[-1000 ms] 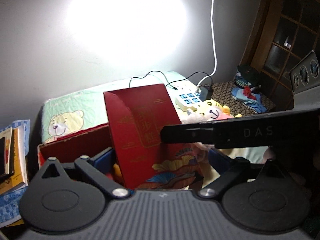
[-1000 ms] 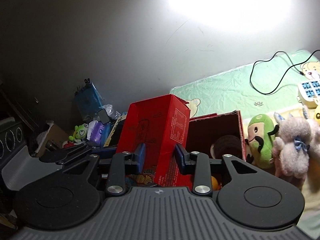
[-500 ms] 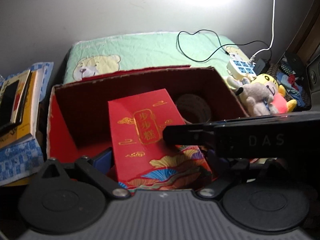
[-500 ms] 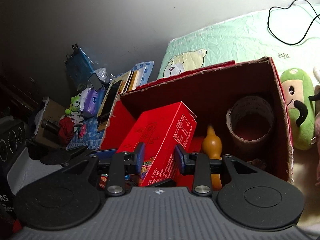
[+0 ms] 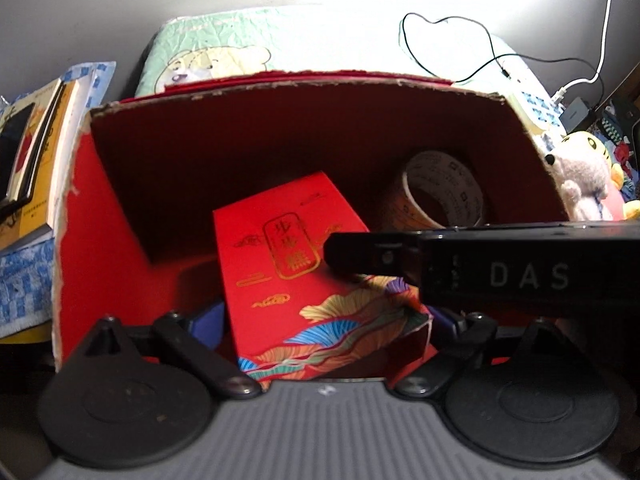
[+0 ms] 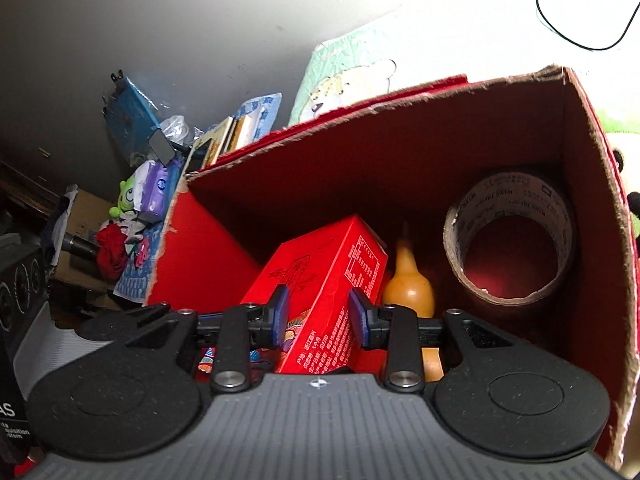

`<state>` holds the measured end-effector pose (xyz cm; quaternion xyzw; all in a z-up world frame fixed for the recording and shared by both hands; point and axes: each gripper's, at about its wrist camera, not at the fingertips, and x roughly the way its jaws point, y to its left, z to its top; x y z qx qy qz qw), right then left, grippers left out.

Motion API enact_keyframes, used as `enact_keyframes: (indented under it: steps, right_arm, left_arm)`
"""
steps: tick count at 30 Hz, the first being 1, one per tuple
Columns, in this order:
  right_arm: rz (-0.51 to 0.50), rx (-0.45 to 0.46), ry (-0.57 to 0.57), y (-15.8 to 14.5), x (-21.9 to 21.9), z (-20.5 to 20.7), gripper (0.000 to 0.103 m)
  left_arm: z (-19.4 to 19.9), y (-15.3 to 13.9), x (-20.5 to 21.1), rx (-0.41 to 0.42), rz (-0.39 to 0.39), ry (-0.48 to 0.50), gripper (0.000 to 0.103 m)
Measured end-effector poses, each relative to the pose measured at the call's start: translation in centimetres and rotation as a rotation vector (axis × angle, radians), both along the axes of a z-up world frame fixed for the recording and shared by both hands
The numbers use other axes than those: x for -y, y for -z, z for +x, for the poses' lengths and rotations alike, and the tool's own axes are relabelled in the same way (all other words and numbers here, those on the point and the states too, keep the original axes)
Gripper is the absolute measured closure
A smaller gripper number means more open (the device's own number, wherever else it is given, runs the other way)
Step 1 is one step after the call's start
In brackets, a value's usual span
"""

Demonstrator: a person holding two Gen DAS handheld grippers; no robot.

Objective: Organize objects
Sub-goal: 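Carry the gift box with the right gripper over into the red box, then lower the gift box upright beside the tape roll with the right gripper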

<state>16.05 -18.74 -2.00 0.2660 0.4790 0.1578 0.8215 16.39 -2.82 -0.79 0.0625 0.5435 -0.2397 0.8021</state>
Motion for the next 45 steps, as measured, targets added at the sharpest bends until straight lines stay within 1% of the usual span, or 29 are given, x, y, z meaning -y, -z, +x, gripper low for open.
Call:
enact_keyframes:
  steps: [3,5,8,11,14,20,34,41,45]
  right_arm:
    - [-0.009,-0.024,0.01,0.7,0.2,0.3,0.069]
    - [-0.006,-0.036,0.016,0.9,0.4,0.4,0.069]
    - [-0.014,-0.047,0.022,1.0,0.5,0.3,0.069]
    - [-0.05,-0.063,0.04,1.0,0.5,0.2,0.072]
    - [-0.093,-0.069,0.055,0.8,0.3,0.1,0.072]
    - [-0.102,-0.071,0.062,1.1,0.3,0.4,0.072]
    - [-0.123,-0.05,0.089,1.1,0.0,0.3,0.072]
    - [-0.133,-0.045,0.104,1.0,0.0,0.3,0.072]
    - [-0.124,-0.046,0.098,1.1,0.0,0.3,0.072]
  left_arm:
    - [0.4,0.7,0.3,-0.02,0.01,0.003,0.009]
    - [0.5,0.7,0.5,-0.018,0.014,0.011,0.009]
    - [0.6,1.0,1.1,-0.014,0.039,0.035,0.009]
    - [1.0,1.6,1.4,-0.025,0.048,0.041,0.011]
    - [1.4,2.2,1.4,-0.062,0.035,0.046,0.014]
    - [1.2,2.2,1.6,-0.059,0.028,0.08,0.01]
    - [0.8,2.4,2.2,-0.017,0.064,0.088,0.009]
    - [0.5,2.5,2.6,0.018,0.099,0.09,0.01]
    - [0.5,2.5,2.7,0.026,0.096,0.092,0.01]
